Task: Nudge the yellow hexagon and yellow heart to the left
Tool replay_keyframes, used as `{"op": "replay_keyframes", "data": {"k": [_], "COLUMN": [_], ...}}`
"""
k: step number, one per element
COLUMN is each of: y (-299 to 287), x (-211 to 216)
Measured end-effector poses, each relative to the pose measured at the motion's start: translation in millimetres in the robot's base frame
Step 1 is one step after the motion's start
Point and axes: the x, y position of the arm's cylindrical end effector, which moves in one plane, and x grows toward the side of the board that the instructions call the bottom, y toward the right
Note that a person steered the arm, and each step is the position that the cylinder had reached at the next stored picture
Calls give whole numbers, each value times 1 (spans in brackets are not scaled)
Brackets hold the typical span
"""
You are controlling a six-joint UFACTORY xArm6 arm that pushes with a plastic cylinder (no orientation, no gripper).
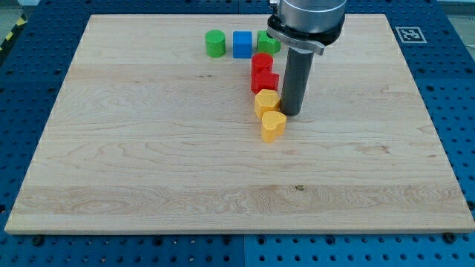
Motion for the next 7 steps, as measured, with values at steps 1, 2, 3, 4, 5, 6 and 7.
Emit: {"op": "replay_keyframes", "data": {"k": [1, 2, 3, 4, 5, 6, 7], "y": [7, 10, 10, 10, 10, 10, 10], "x": [7, 38, 53, 53, 53, 51, 45]}}
